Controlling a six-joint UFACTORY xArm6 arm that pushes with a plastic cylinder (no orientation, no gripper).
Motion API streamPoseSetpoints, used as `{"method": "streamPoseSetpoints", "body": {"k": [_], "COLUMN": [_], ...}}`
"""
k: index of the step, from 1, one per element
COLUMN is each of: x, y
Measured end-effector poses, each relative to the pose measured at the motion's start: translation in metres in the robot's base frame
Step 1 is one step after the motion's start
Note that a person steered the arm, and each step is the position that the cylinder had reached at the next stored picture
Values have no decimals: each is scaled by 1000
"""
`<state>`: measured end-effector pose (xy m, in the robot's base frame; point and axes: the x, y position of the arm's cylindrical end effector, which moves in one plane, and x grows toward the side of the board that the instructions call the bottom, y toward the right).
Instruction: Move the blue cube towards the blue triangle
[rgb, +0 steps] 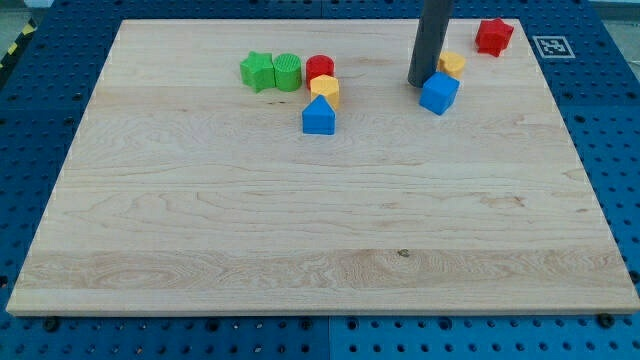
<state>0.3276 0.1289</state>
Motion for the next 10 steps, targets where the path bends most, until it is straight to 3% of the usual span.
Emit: {"method": "streamPoseSetpoints", "body": {"k": [6,9,10], "x": [53,47,64], "y": [33,100,115]}}
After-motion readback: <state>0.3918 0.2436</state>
